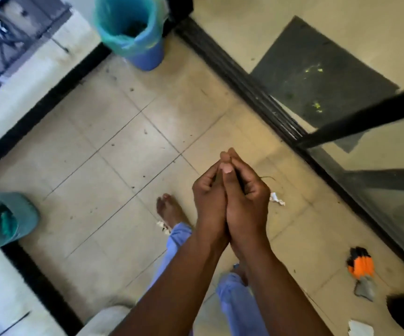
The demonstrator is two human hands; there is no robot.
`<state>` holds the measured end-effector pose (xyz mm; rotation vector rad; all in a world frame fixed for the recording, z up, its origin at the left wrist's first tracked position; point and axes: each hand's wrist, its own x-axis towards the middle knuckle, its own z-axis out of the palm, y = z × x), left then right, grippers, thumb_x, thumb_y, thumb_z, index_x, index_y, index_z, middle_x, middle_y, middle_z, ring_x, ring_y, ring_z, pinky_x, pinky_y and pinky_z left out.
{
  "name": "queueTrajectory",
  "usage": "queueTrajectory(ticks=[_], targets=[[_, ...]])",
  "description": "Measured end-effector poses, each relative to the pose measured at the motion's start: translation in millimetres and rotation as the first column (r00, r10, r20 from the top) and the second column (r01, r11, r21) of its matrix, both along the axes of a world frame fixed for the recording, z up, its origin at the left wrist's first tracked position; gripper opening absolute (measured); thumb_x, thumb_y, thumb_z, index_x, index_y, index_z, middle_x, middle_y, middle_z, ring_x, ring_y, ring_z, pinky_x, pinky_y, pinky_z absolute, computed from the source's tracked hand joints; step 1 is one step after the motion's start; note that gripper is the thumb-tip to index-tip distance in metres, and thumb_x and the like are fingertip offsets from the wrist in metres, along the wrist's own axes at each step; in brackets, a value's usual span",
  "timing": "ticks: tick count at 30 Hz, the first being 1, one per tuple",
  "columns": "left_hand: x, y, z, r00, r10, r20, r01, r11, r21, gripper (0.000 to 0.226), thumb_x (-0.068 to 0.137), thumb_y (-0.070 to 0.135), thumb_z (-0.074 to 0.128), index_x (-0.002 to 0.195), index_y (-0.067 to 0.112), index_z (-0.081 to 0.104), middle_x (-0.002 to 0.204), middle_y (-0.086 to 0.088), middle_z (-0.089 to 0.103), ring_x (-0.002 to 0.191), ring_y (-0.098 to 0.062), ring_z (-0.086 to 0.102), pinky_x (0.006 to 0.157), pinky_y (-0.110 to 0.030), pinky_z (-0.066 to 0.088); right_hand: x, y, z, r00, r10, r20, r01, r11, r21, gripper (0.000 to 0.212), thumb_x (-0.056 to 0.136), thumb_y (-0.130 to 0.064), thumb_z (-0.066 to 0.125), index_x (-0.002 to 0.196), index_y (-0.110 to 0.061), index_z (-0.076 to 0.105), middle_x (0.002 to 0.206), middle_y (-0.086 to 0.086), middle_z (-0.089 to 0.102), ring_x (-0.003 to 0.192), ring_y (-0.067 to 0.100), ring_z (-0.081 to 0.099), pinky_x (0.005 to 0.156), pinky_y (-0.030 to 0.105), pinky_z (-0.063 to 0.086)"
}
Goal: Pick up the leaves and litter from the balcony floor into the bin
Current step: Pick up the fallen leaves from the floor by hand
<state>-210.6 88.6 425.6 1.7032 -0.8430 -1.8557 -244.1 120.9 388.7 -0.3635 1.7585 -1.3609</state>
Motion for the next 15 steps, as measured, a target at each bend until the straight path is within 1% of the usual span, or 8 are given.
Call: queueTrajectory(ticks=[1,2,4,5,7,10,11,15], targets=[[11,-10,-6,1.0,0.026,0.013,-0.026,0.999,0.033,0.023,0.104,0.014,0.052,0.108,0.011,0.074,0.091,0.006,0.077,0.072,0.016,0.064,0.061,0.006,0.038,12,-14,-1,0.999,-0.018,0.03,0.018,1.0,0.016,0.026,0.103,-0.017,0.058,0.125,-0.021,0.071,0.133,-0.014,0.065,0.126,-0.001,0.058,0.11,0.033,0.046],[20,-21,-10,0.989,0.146,-0.005,-0.146,0.988,0.053,0.023,0.103,0.012,0.053,0.109,0.009,0.075,0.098,0.002,0.077,0.082,0.01,0.068,0.066,0.003,0.043,21,-27,-1,0.997,-0.037,0.069,0.035,0.999,0.028,0.026,0.103,-0.013,0.057,0.124,-0.018,0.072,0.13,-0.013,0.067,0.123,0.0,0.06,0.11,0.035,0.048],[51,-51,-20,0.948,0.308,-0.087,-0.298,0.948,0.11,0.023,0.102,0.007,0.054,0.111,0.009,0.075,0.107,-0.002,0.077,0.104,-0.009,0.072,0.085,-0.014,0.054,45,-61,2,0.992,-0.045,0.116,0.039,0.998,0.053,0.027,0.103,-0.005,0.054,0.122,-0.013,0.072,0.124,-0.008,0.071,0.119,0.004,0.064,0.109,0.037,0.049],[64,-68,-22,0.922,0.361,-0.139,-0.341,0.929,0.146,0.025,0.101,0.006,0.053,0.114,0.008,0.074,0.111,-0.004,0.077,0.11,-0.016,0.071,0.094,-0.025,0.055,56,-79,5,0.989,-0.046,0.139,0.039,0.998,0.052,0.03,0.103,-0.001,0.051,0.122,-0.012,0.071,0.122,-0.006,0.073,0.117,0.006,0.066,0.109,0.039,0.049],[80,-98,-14,0.867,0.455,-0.204,-0.412,0.884,0.219,0.028,0.102,0.01,0.051,0.123,0.008,0.07,0.116,-0.007,0.075,0.113,-0.02,0.07,0.102,-0.035,0.051,73,-111,16,0.975,-0.057,0.217,0.049,0.998,0.042,0.038,0.102,0.005,0.045,0.124,-0.014,0.07,0.121,-0.003,0.073,0.117,0.01,0.066,0.109,0.04,0.048],[108,-149,-8,0.758,0.575,-0.309,-0.492,0.814,0.308,0.037,0.104,0.025,0.046,0.129,0.006,0.066,0.124,-0.011,0.071,0.118,-0.023,0.067,0.107,-0.037,0.047,96,-167,29,0.956,-0.041,0.29,0.035,0.999,0.026,0.041,0.101,0.006,0.043,0.121,-0.014,0.072,0.119,0.001,0.074,0.116,0.016,0.068,0.106,0.042,0.051],[113,-165,-8,0.736,0.605,-0.304,-0.517,0.792,0.324,0.042,0.105,0.03,0.043,0.129,0.004,0.065,0.126,-0.012,0.07,0.119,-0.024,0.066,0.106,-0.037,0.047,101,-183,31,0.953,-0.038,0.301,0.034,0.999,0.017,0.04,0.101,0.006,0.043,0.119,-0.013,0.073,0.118,0.002,0.075,0.114,0.017,0.069,0.104,0.042,0.052],[133,-227,-6,0.632,0.686,-0.361,-0.603,0.728,0.327,0.051,0.106,0.036,0.038,0.129,-0.001,0.064,0.123,-0.015,0.071,0.115,-0.024,0.068,0.097,-0.033,0.054,116,-247,28,0.933,-0.005,0.359,0.019,0.999,-0.036,0.036,0.1,0.002,0.045,0.121,-0.008,0.072,0.115,0.008,0.075,0.113,0.023,0.07,0.1,0.041,0.054]])
